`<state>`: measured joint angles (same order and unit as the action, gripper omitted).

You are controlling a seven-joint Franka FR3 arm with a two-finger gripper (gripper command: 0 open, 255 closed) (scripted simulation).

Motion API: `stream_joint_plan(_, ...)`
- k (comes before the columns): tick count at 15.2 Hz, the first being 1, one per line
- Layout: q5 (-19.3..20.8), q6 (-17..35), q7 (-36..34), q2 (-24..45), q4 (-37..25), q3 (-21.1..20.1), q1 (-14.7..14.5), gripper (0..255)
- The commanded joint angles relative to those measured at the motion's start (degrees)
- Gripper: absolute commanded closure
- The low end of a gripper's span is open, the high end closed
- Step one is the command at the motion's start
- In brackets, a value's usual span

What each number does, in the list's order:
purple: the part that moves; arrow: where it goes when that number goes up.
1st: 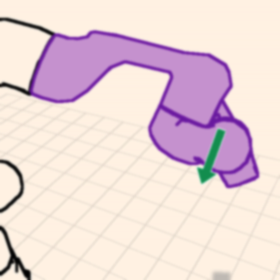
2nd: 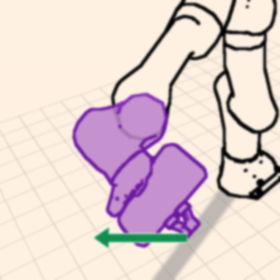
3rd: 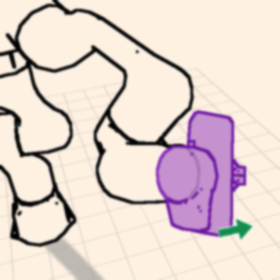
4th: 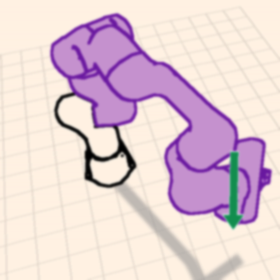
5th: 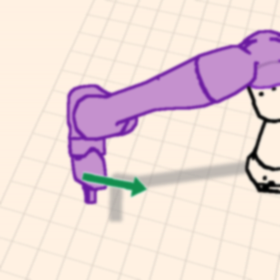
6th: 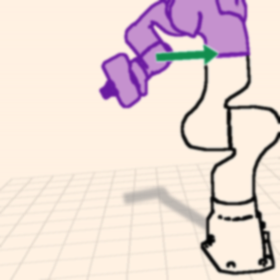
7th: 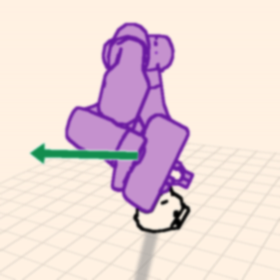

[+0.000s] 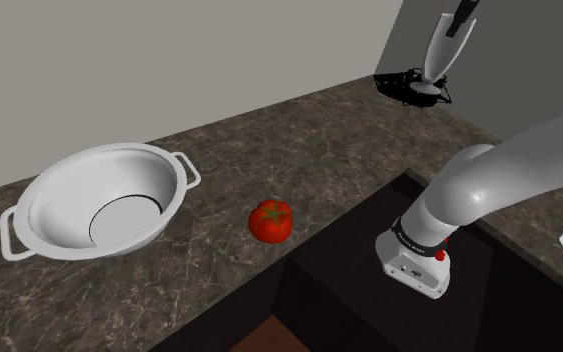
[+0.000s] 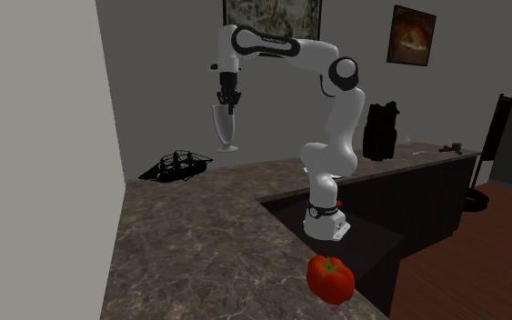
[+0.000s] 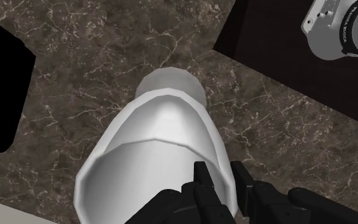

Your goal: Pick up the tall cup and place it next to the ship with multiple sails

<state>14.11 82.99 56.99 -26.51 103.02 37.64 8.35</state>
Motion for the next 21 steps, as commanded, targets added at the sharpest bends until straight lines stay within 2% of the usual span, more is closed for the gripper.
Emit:
stream_joint_plan(1,-0.3,0.8,3.7,2.5,-2.2,3.6,-0.3,255)
stream_joint_plan(5,-2.2,1.7,11.3,8.1,-7.2,11.5,-1.0,255)
stream_joint_plan(8,-6.0,2.3,18.2,14.3,-11.8,19.0,-2.0,255)
stream_joint_plan(10,-10.9,2.4,24.1,20.4,-15.3,25.3,-2.4,255)
stream_joint_plan(12,-19.2,1.8,32.0,29.6,-19.5,31.7,-0.2,255)
stream_joint_plan(14,-28.6,-0.4,39.7,39.3,-24.6,33.7,7.2,255)
stream_joint_plan(18,-39.4,-5.5,47.1,51.4,-37.1,27.6,26.2,255)
stream_joint_plan(21,-46.4,-10.7,49.3,59.8,-50.6,22.9,40.3,255)
